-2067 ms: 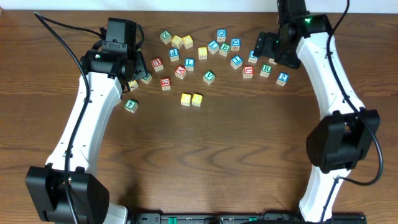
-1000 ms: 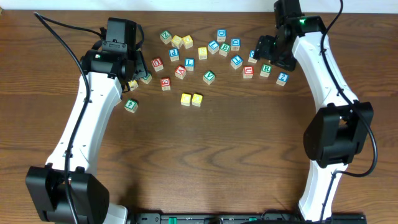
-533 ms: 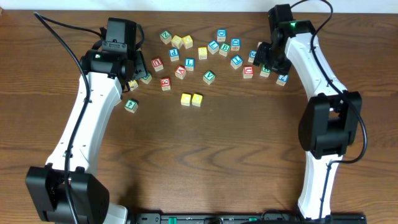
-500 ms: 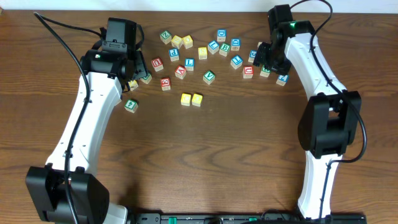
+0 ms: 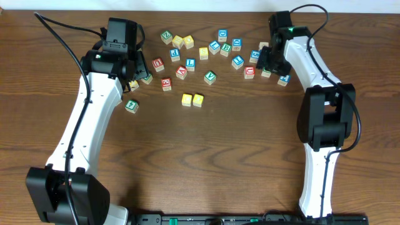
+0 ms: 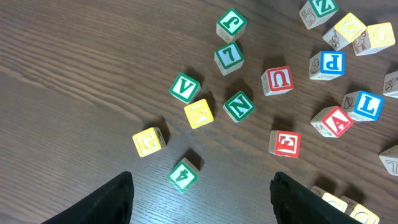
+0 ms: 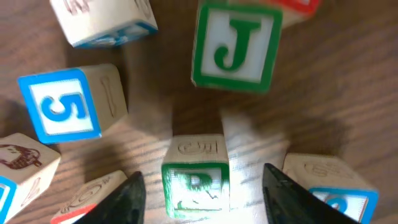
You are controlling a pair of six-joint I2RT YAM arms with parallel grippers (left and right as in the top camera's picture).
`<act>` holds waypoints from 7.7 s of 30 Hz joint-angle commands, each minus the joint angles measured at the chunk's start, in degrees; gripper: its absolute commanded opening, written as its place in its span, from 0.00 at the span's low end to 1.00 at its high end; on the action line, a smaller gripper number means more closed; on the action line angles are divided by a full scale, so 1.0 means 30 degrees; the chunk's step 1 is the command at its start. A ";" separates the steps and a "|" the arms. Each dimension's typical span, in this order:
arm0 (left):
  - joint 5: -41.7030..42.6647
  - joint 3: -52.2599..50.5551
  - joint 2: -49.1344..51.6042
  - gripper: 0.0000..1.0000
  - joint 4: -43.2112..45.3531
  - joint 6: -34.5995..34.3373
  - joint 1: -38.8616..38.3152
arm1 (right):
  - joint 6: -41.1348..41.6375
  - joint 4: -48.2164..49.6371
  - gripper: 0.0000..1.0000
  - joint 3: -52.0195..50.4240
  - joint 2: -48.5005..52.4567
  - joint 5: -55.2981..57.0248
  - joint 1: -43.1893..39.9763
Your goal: Spell out CORL
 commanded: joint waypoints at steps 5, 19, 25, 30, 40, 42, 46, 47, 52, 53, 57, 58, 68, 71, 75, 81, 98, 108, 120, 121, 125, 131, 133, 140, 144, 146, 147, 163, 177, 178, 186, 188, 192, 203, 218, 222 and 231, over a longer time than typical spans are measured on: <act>-0.0313 0.0641 -0.0189 0.70 -0.0007 0.0102 0.0080 | -0.1078 0.0605 0.49 0.0146 0.0022 0.0066 -0.0124; -0.0313 0.0648 -0.0189 0.69 -0.0095 0.0095 0.0080 | -0.1078 0.0408 0.45 0.0087 0.0029 0.0073 -0.0095; -0.0313 0.0641 -0.0189 0.70 -0.0138 0.0095 0.0080 | -0.1071 0.0481 0.43 -0.0095 0.0044 0.0080 -0.0095; -0.0313 0.0648 -0.0189 0.69 -0.0138 0.0095 0.0080 | -0.1071 0.0634 0.41 -0.0350 0.0051 0.0073 -0.0095; -0.0313 0.0641 -0.0189 0.70 -0.0138 0.0095 0.0087 | -0.1071 0.0933 0.38 -0.1122 0.0051 0.0080 -0.0124; -0.0321 0.0641 -0.0189 0.70 -0.0138 0.0102 0.0080 | -0.1071 0.1049 0.37 -0.1115 0.0051 0.0073 -0.0153; -0.0321 0.0641 -0.0189 0.70 -0.0138 0.0102 0.0080 | -0.1180 0.1064 0.30 -0.1056 0.0044 0.0080 -0.0255; -0.0321 0.0641 -0.0189 0.70 -0.0138 0.0102 0.0080 | -0.1311 0.1071 0.29 -0.1027 0.0036 0.0073 -0.0291; -0.0321 0.0641 -0.0189 0.70 -0.0138 0.0095 0.0080 | -0.1530 0.0787 0.27 -0.0933 0.0007 0.0058 -0.0313; -0.0321 0.0641 -0.0189 0.69 -0.0138 0.0095 0.0080 | -0.1610 0.0750 0.27 -0.0933 0.0000 0.0058 -0.0313; -0.0321 0.0641 -0.0189 0.70 -0.0138 0.0095 0.0080 | -0.1712 0.0036 0.24 -0.0444 -0.0058 -0.0007 -0.0313; -0.0321 0.0641 -0.0189 0.70 -0.0138 0.0095 0.0080 | -0.1712 -0.0219 0.23 -0.0233 -0.0073 -0.0007 -0.0313; -0.0321 0.0641 -0.0189 0.70 -0.0138 0.0102 0.0080 | -0.2856 -0.2441 0.20 0.1348 -0.2127 -0.2113 -0.0240; -0.0321 0.0641 -0.0189 0.69 -0.0131 0.0102 0.0080 | -0.2856 -0.2790 0.21 0.1348 -0.2885 -0.3082 -0.0058; -0.0321 0.0648 -0.0189 0.70 -0.0138 0.0102 0.0080 | -0.2856 -0.3286 0.24 0.1348 -0.3213 -0.4495 0.0561; -0.0321 0.0641 -0.0189 0.70 -0.0131 0.0102 0.0087 | -0.2994 -0.3796 0.27 0.0998 -0.3184 -0.4816 0.2164; -0.0328 0.0641 -0.0189 0.70 -0.0131 0.0102 0.0080 | -0.1100 -0.0605 0.28 -0.3016 -0.3177 -0.3628 0.6499; -0.0321 0.0641 -0.0189 0.70 -0.0138 0.0102 0.0080 | 0.1552 0.1115 0.30 -0.4430 -0.3177 -0.1144 0.8204; -0.0321 0.0641 -0.0189 0.69 -0.0138 0.0102 0.0080 | 0.2244 0.2907 0.31 -0.5523 -0.3177 -0.0809 0.8582; -0.0321 0.0641 -0.0189 0.69 -0.0138 0.0102 0.0080 | 0.2244 0.2922 0.31 -0.5523 -0.3177 -0.0867 0.8582; -0.0321 0.0641 -0.0189 0.70 -0.0138 0.0102 0.0087 | 0.2229 0.2914 0.30 -0.5508 -0.3242 -0.0933 0.8582; -0.0321 0.0641 -0.0189 0.70 -0.0138 0.0102 0.0080 | 0.2164 0.2572 0.29 -0.5217 -0.3767 -0.0925 0.8582; -0.0321 0.0641 -0.0189 0.70 -0.0138 0.0102 0.0080 | 0.2157 0.2535 0.30 -0.5187 -0.4116 -0.0925 0.8582; -0.0321 0.0641 -0.0189 0.69 -0.0138 0.0102 0.0087 | 0.1836 0.2353 0.36 -0.5180 -0.5304 -0.0962 0.8582; -0.0328 0.0648 -0.0189 0.70 -0.0058 0.0197 0.0109 | 0.0430 0.1989 0.43 -0.4233 -0.5428 -0.2149 0.8553; -0.0328 0.0648 -0.0197 0.70 0.0080 0.0488 0.0204 | -0.0299 0.1552 0.47 -0.3133 -0.5391 -0.2339 0.8488; -0.0328 0.0648 -0.0197 0.70 0.0102 0.0539 0.0255 | -0.0619 0.1253 0.49 -0.2339 -0.5355 -0.2084 0.8466; -0.1239 0.0648 -0.0204 0.70 -0.0080 0.0539 0.0714 | 0.0058 0.6251 0.50 0.3453 0.0299 0.0692 0.8160; -0.1683 0.0648 -0.0204 0.70 -0.0925 0.0532 0.1209 | 0.0532 0.7694 0.49 0.3432 0.2761 0.0954 0.8524; -0.1683 0.0648 -0.0204 0.70 -0.0925 0.0532 0.1209 | 0.0532 0.7745 0.49 0.3432 0.2805 0.1005 0.8531; -0.1683 0.0648 -0.0204 0.70 -0.0933 0.0532 0.1209 | 0.0962 0.7963 0.48 0.3424 0.3665 0.1290 0.8531; -0.1683 0.0648 -0.0204 0.70 -0.0954 0.0532 0.1209 | 0.0954 0.8080 0.48 0.3424 0.3942 0.1297 0.8531; -0.1683 0.0648 -0.0204 0.70 -0.0998 0.0532 0.1209 | 0.0954 0.8306 0.48 0.3424 0.4233 0.1297 0.8531; -0.1683 0.0648 -0.0204 0.70 -0.0991 0.0532 0.1209 | 0.0947 0.7839 0.38 0.3439 0.4211 0.1800 0.8488; -0.1683 0.0648 -0.0204 0.70 -0.0991 0.0532 0.1209 | 0.0299 0.7257 0.28 0.3461 0.2783 0.1792 0.8473; -0.1683 0.0648 -0.0204 0.70 -0.0991 0.0532 0.1209 | 0.0182 0.6790 0.24 0.3461 0.2419 0.1792 0.8480; -0.1683 0.0648 -0.0204 0.70 -0.0991 0.0532 0.1209 | -0.0896 0.5646 0.27 0.3461 0.0350 0.1800 0.8400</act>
